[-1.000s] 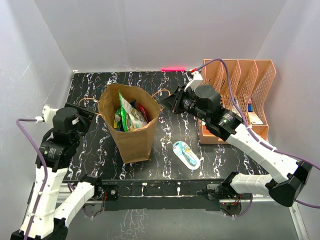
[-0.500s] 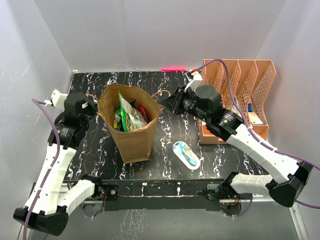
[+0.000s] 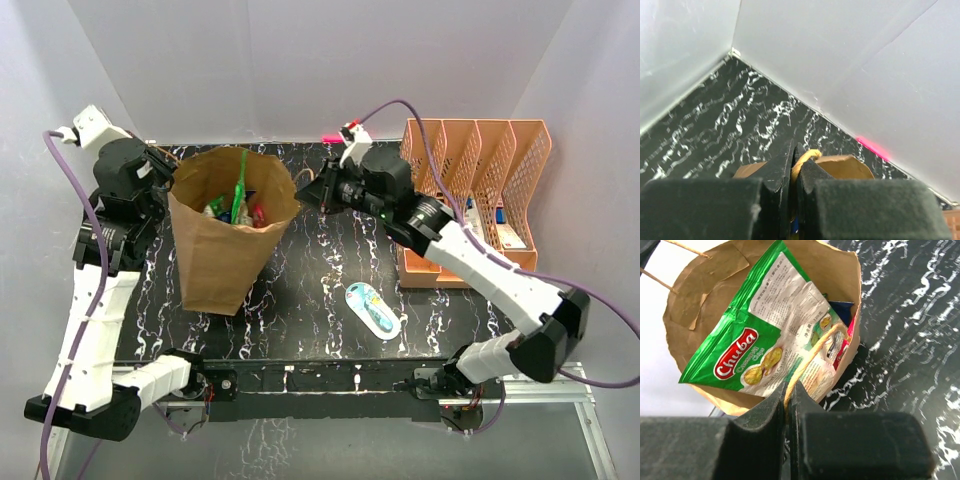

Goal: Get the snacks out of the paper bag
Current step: Adjust the paper bag at the center of the board.

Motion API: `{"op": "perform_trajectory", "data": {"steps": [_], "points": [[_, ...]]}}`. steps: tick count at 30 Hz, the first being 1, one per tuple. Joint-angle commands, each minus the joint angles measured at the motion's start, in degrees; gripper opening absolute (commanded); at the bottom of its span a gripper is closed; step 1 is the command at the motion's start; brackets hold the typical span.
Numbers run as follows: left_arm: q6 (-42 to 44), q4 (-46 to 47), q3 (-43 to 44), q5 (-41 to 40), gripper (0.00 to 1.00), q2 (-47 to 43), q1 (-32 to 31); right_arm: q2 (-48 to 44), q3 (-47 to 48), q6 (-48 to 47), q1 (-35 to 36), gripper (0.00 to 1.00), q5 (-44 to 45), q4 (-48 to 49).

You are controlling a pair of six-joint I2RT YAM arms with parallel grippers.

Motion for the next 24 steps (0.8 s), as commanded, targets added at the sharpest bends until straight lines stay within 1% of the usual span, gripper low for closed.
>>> {"op": "perform_trajectory", "data": {"steps": [1, 4, 6, 10, 14, 19, 21, 24], "points": [[12.4, 9.4, 5.3, -2.9, 0.0, -0.3, 0.2, 4.9, 7.1, 3.4, -0.1, 0.08, -4.9, 10.5], [14.9, 10.0, 4.0, 0.3, 0.0, -1.8, 0.2, 8.2, 7.9, 5.9, 0.1, 0.08, -7.5, 12.8], [15.4, 10.7, 1.4, 4.6, 0.0, -4.2, 0.2, 9.1, 6.5, 7.2, 0.5, 0.08, -9.5, 13.7], [15.0, 10.9, -5.5, 14.1, 0.0, -9.6, 0.2, 8.4, 0.5, 8.4, 1.4, 0.08, -12.9, 13.8], [11.7, 9.2, -10.6, 22.9, 0.0, -14.4, 0.2, 4.5, -6.4, 7.7, 2.4, 0.08, -15.0, 12.0], [7.9, 9.0, -14.8, 32.1, 0.0, -18.2, 0.2, -2.6, -13.2, 6.8, 2.5, 0.09, -12.3, 6.7], [7.5, 8.4, -15.1, 33.9, 0.0, -18.8, 0.2, -4.9, -13.5, 5.1, 2.5, 0.14, -9.2, 2.5], [7.1, 6.1, -13.7, 33.2, 0.0, -18.8, 0.2, -7.4, -12.5, 1.7, 2.5, 0.22, -2.6, -5.3]]}}
